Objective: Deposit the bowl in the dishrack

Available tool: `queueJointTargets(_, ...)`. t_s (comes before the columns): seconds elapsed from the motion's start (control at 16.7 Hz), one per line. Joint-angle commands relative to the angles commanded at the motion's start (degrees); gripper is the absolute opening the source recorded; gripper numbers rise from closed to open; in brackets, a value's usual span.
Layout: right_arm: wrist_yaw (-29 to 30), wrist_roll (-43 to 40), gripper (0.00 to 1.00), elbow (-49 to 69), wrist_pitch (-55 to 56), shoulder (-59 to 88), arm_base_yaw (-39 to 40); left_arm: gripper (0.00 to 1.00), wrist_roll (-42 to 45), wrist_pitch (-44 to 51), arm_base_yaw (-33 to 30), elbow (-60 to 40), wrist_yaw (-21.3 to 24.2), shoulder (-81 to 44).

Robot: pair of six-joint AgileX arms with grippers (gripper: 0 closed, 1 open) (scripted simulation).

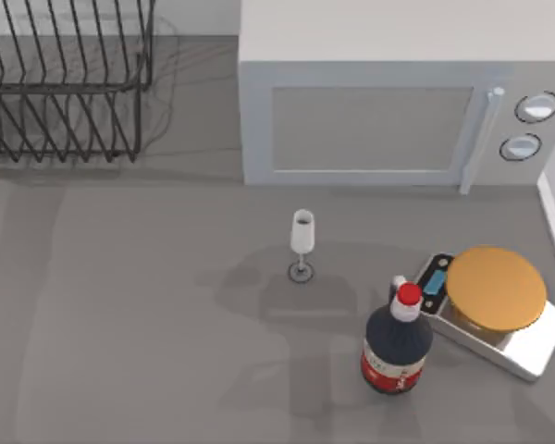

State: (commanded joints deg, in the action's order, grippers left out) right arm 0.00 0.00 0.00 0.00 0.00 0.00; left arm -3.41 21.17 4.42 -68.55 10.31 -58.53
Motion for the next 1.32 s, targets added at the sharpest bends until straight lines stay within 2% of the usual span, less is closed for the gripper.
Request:
queueJointTargets(0.24, 0.0, 0.0, 1.00, 0.0, 0.0, 0.0, 0.0, 0.00, 3.9, -7.8, 5.6, 4.5, 1.5, 7.1)
queueJointTargets(0.6, 0.0, 0.0, 1.00, 0.0, 0.0, 0.0, 0.0, 0.00, 4.2, -8.2, 5.7, 4.5, 1.4, 7.3)
queueJointTargets(0.78, 0.0, 0.0, 1.00, 0.0, 0.0, 0.0, 0.0, 0.00, 4.1, -11.9, 5.4, 4.6, 1.0, 3.7)
queueJointTargets(1.02, 0.0, 0.0, 1.00, 0.0, 0.0, 0.0, 0.0, 0.00, 4.2, -24.9, 4.3, 5.9, -0.1, -8.5)
queueJointTargets(1.32, 0.0, 0.0, 1.00, 0.0, 0.0, 0.0, 0.0, 0.00, 4.6, -49.4, 2.0, 10.3, -2.1, -27.2)
